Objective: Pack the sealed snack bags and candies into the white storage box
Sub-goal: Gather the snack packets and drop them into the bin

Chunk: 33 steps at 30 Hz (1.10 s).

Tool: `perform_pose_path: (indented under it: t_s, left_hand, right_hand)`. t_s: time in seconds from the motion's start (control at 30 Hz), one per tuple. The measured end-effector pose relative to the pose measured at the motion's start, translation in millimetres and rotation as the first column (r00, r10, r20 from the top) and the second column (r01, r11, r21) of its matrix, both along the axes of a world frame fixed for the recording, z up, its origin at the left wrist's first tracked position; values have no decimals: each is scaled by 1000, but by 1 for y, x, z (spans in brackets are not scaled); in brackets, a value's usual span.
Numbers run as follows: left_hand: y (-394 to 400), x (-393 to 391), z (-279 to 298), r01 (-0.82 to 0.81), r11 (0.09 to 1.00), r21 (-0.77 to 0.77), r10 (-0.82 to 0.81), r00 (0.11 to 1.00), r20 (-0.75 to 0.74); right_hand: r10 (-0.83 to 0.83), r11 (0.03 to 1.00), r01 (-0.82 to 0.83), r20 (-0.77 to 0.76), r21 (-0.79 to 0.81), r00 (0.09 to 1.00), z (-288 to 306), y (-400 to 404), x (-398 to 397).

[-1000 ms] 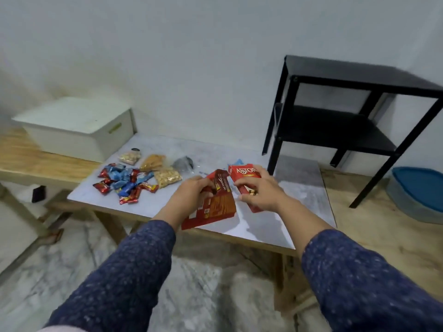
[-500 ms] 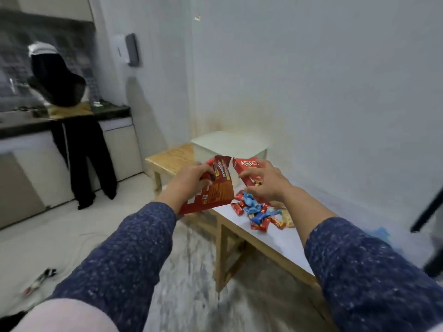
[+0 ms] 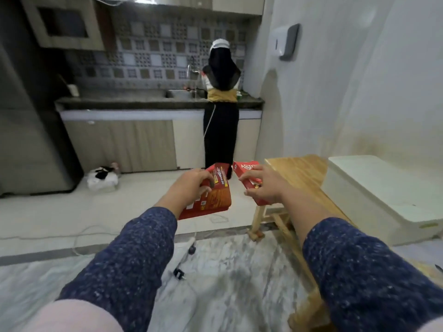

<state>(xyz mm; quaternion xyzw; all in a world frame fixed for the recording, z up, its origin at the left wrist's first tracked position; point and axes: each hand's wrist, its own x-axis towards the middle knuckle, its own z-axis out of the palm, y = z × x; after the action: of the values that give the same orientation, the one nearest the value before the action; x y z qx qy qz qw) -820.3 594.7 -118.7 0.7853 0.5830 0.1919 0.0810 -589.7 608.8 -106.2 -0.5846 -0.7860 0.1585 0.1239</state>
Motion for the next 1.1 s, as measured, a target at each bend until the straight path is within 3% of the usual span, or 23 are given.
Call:
perform_pose_path:
  t_s: [0.27,0.43,0.63,0.87,1.1]
  left_hand:
    - [50,-101,-22,-388,920,-52,391,916,84]
    - [36,-169,-64,-584,793,-173,594,804,10]
    - [23,-265,-104,-728,645,-233,743,668,-30]
    - [41,-375,-176,-760,534,-370,796,600,-84]
    - [62,-413,-297,-664,414,-623,807,584,-86]
  right_hand:
    - [333,942,-331,42,-49,942,-14,138,-122]
    - [597,796,-575,86,-189,797,-55,164,-217]
    - [760,640,-716,93,-279,643,-94,187,-340]
    - [840,484,-744,6,-462,543,-170,215,-470]
    - [912,300,-685,-13,-664,411,-303,236,-539]
